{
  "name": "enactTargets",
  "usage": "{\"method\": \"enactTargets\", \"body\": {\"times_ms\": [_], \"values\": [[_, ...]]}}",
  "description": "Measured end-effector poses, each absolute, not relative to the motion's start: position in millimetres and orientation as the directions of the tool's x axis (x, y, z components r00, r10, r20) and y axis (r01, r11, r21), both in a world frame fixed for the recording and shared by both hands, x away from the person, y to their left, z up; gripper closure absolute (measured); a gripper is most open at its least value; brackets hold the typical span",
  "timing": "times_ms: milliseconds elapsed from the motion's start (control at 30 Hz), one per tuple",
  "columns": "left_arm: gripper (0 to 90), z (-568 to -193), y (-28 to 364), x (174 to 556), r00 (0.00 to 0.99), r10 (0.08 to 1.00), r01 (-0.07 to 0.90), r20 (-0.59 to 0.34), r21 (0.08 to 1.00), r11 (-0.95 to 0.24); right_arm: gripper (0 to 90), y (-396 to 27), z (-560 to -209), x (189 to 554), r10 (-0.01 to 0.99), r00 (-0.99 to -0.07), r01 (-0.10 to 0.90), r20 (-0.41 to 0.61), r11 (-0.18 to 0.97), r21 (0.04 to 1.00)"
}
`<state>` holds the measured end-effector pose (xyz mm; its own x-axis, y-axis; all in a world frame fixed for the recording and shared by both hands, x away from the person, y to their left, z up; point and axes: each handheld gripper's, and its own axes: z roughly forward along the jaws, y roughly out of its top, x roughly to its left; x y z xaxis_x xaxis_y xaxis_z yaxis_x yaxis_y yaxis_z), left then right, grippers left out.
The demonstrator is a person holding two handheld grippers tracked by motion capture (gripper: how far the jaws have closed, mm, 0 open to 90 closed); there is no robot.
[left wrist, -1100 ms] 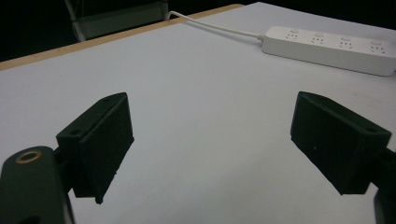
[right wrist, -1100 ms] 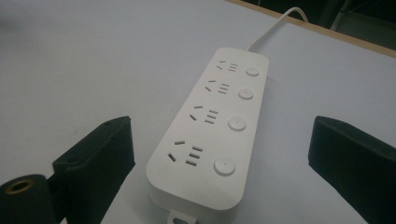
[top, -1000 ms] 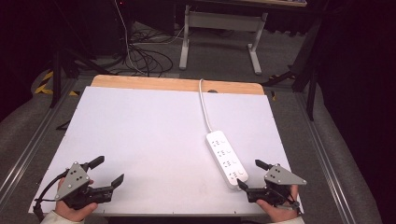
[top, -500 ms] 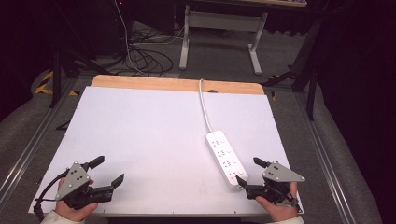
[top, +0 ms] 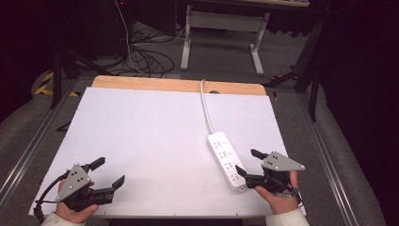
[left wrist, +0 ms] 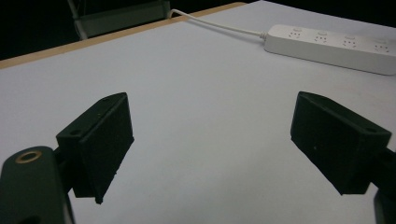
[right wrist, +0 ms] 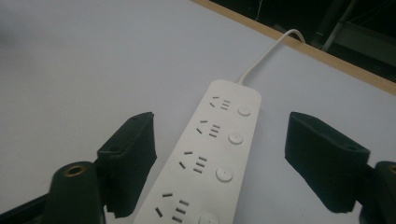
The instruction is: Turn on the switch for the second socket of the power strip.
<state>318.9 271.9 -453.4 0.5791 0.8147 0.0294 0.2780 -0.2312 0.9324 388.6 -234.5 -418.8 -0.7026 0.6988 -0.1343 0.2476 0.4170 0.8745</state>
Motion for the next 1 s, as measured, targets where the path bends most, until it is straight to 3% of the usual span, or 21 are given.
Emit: {"method": "enactTargets", "body": {"times_ms": [1000], "values": [[13.5, -453, 272, 319, 0.580, 0.814, 0.279, 0.030, 0.932, -0.233, 30.9, -201, -402, 445, 0.684, -0.711, 0.253, -0.163, 0.465, 0.848]]}}
